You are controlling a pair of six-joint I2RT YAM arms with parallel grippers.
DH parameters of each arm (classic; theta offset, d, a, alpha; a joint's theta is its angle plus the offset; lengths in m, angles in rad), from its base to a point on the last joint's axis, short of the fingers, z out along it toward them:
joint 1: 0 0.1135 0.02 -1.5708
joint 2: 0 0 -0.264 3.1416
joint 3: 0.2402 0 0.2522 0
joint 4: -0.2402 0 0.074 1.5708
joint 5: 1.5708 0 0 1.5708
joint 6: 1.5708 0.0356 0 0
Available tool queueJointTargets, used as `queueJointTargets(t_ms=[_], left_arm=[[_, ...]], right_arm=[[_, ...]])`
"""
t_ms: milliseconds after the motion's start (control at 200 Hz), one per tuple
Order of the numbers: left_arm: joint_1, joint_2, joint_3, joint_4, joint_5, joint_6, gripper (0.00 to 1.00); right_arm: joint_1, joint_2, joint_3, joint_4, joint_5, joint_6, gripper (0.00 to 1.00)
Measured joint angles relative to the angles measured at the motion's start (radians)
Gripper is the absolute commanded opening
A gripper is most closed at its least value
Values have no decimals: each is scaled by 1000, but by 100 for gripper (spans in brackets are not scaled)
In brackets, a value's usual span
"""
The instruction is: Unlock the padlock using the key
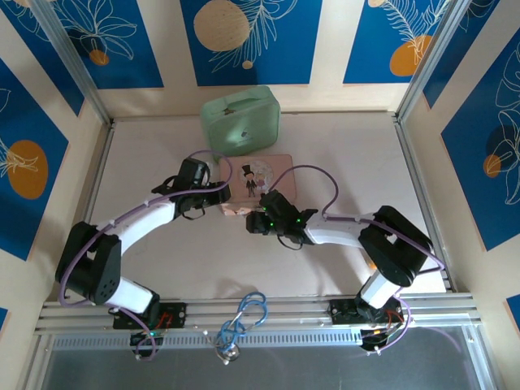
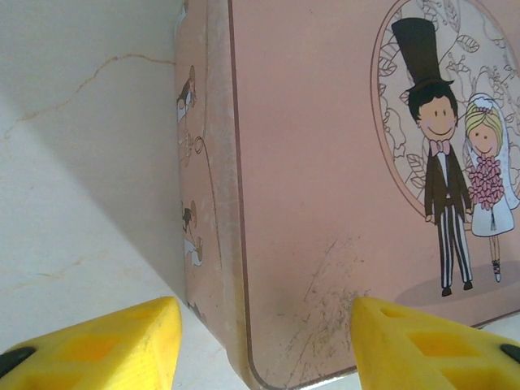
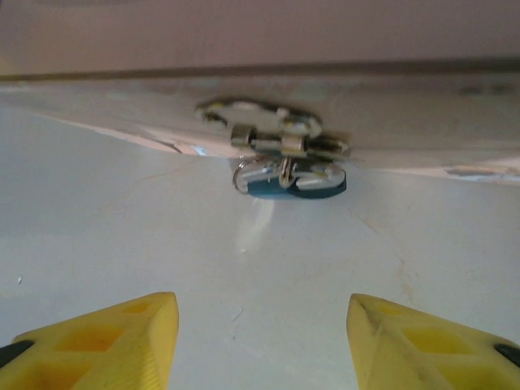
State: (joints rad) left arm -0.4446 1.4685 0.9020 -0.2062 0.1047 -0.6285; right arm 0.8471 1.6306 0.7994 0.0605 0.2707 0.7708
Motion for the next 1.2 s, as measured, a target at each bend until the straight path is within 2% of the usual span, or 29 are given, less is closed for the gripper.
queueJointTargets(t_ms=[270, 520, 755, 1196], left_arm=[[0, 2, -1, -4, 0, 0, 54], [0, 2, -3, -4, 0, -1, 54], [0, 2, -10, -10, 0, 0, 53], [0, 2, -11, -16, 8, 2, 52]], right_arm=[[-16, 52, 61, -17, 52, -8, 57], [-21, 95, 94, -36, 63, -24, 51], [-32, 127, 119, -57, 66, -29, 50], [-32, 153, 160, -83, 66, -44, 33]])
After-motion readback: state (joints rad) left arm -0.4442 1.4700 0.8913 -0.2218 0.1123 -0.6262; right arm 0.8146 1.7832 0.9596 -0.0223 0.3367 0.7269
